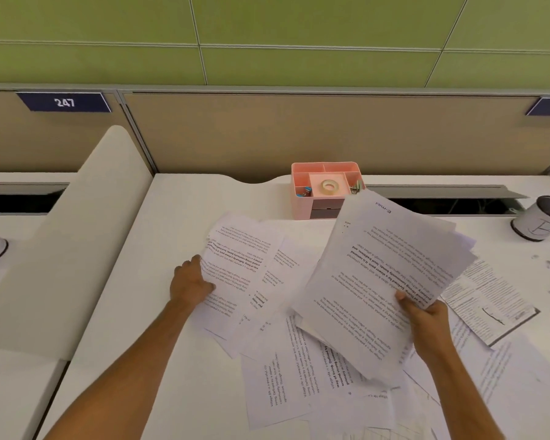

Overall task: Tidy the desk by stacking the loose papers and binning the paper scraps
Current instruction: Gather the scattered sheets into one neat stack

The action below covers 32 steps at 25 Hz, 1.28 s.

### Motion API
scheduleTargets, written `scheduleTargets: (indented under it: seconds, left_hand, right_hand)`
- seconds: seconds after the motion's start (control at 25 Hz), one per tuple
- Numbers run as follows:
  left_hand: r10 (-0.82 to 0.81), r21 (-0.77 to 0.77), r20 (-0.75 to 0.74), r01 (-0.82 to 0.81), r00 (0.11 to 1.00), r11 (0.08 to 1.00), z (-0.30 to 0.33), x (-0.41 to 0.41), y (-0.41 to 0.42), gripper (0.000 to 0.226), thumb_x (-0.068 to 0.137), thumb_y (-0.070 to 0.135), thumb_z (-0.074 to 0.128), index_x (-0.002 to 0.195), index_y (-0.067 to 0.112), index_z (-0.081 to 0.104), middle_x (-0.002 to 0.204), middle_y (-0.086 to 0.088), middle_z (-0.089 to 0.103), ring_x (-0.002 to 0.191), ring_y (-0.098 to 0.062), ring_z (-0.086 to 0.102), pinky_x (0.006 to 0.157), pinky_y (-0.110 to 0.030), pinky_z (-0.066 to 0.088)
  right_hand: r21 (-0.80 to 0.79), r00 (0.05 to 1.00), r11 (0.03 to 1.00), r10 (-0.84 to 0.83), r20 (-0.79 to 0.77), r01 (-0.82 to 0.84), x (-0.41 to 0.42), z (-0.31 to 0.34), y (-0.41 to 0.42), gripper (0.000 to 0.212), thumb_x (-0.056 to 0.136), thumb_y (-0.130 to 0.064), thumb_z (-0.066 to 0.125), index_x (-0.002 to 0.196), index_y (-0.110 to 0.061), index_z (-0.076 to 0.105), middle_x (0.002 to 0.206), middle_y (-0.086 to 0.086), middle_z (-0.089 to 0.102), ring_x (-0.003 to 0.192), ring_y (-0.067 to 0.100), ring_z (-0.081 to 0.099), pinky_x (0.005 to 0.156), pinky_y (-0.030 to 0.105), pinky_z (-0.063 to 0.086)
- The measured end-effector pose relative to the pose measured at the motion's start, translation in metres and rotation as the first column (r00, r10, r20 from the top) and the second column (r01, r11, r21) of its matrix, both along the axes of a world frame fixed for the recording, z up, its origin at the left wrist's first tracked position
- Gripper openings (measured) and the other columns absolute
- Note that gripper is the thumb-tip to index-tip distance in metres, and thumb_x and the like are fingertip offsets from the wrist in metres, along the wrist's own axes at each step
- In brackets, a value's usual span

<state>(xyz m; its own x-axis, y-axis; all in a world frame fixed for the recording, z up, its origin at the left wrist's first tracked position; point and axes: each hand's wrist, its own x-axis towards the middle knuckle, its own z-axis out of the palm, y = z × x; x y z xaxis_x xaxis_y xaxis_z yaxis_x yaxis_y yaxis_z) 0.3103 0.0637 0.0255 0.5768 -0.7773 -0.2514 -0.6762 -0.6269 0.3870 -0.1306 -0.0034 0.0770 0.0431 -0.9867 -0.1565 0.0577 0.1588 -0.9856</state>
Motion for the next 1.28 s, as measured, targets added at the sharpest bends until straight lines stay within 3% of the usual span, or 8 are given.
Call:
scheduleTargets:
  seconds: [0.12, 0.32, 0.52, 0.64, 0.84, 1.08, 1.2, 1.28]
  left_hand:
    - [-0.007, 0.077, -0.107, 0.015, 0.994, 0.997, 0.004, 0.000, 0.003, 0.061, 0.058, 0.024, 0.089, 0.107, 0.011, 0.055, 0.108, -0.010, 0.063, 0.098, -0.027, 0.061, 0.082, -0.040, 0.055]
    - [0.050, 0.142, -0.171, -0.025, 0.984, 0.989, 0.003, -0.005, 0.007, 0.056, 0.052, 0.024, 0.092, 0.097, 0.009, 0.063, 0.105, -0.008, 0.059, 0.090, -0.025, 0.065, 0.081, -0.039, 0.058]
    - [0.119, 0.081, -0.265, -0.101, 0.957, 0.992, 0.013, -0.014, 0.012, 0.053, 0.063, 0.006, 0.085, 0.104, 0.009, 0.052, 0.102, -0.003, 0.060, 0.091, -0.024, 0.061, 0.072, -0.031, 0.051]
    - [0.209, 0.042, -0.445, -0.213, 0.871, 0.976, 0.020, -0.010, 0.013, 0.062, 0.067, 0.000, 0.082, 0.117, 0.010, 0.048, 0.110, -0.006, 0.054, 0.103, -0.029, 0.058, 0.081, -0.031, 0.047]
    - [0.245, 0.110, -0.617, -0.226, 0.748, 0.968, 0.031, 0.005, 0.021, 0.022, 0.076, -0.004, 0.072, 0.096, 0.003, 0.069, 0.102, -0.017, 0.071, 0.091, -0.032, 0.068, 0.086, -0.041, 0.055]
    - [0.142, 0.083, -0.418, -0.118, 0.897, 0.990, 0.026, -0.025, 0.023, 0.017, 0.072, -0.002, 0.069, 0.086, 0.007, 0.070, 0.098, -0.013, 0.072, 0.089, -0.027, 0.068, 0.079, -0.032, 0.055]
    - [0.069, -0.006, -0.407, -0.078, 0.911, 0.997, 0.043, -0.036, 0.016, 0.032, 0.079, -0.002, 0.061, 0.107, 0.010, 0.068, 0.105, -0.007, 0.068, 0.093, -0.025, 0.064, 0.078, -0.027, 0.053]
    - [-0.013, -0.112, -0.398, -0.035, 0.917, 0.993, 0.068, -0.040, 0.012, 0.038, 0.081, -0.004, 0.055, 0.113, 0.014, 0.066, 0.106, -0.005, 0.066, 0.092, -0.022, 0.062, 0.074, -0.024, 0.052]
  right_hand:
    - [0.031, 1.000, 1.000, -0.001, 0.003, 0.001, 0.000, 0.003, 0.002, 0.088, 0.037, -0.062, 0.089, 0.110, -0.019, 0.066, 0.100, -0.008, 0.075, 0.089, 0.015, 0.073, 0.067, 0.032, 0.061]
    - [0.022, 1.000, 1.000, 0.014, 0.015, -0.014, -0.002, 0.008, 0.003, 0.099, 0.025, -0.067, 0.088, 0.109, -0.019, 0.065, 0.096, -0.010, 0.076, 0.084, 0.014, 0.073, 0.063, 0.029, 0.060]
    - [0.068, 1.000, 0.997, 0.026, -0.001, -0.026, -0.004, 0.002, 0.006, 0.097, 0.022, -0.067, 0.088, 0.103, -0.019, 0.067, 0.093, -0.006, 0.076, 0.082, 0.018, 0.074, 0.063, 0.034, 0.061]
    - [0.104, 0.999, 0.994, 0.020, -0.024, -0.018, -0.005, -0.005, 0.010, 0.090, 0.029, -0.064, 0.089, 0.103, -0.017, 0.067, 0.093, -0.002, 0.077, 0.084, 0.024, 0.074, 0.062, 0.036, 0.061]
    - [0.145, 1.000, 0.989, -0.018, 0.022, 0.015, -0.008, -0.016, 0.019, 0.079, 0.041, -0.051, 0.091, 0.107, -0.016, 0.066, 0.098, 0.003, 0.076, 0.088, 0.029, 0.073, 0.059, 0.035, 0.060]
    - [0.154, 0.999, 0.988, -0.035, 0.031, 0.030, -0.012, -0.023, 0.022, 0.060, 0.051, -0.038, 0.084, 0.103, -0.016, 0.066, 0.092, -0.002, 0.076, 0.084, 0.026, 0.073, 0.058, 0.034, 0.060]
    - [0.166, 0.999, 0.986, -0.034, 0.018, 0.031, -0.013, -0.025, 0.020, 0.032, 0.078, -0.014, 0.073, 0.108, -0.012, 0.064, 0.086, -0.005, 0.077, 0.080, 0.023, 0.074, 0.057, 0.033, 0.060]
    - [0.182, 1.000, 0.983, -0.024, 0.009, 0.022, -0.012, -0.028, 0.018, 0.028, 0.083, -0.006, 0.068, 0.110, -0.010, 0.064, 0.088, -0.001, 0.077, 0.077, 0.022, 0.074, 0.057, 0.033, 0.060]
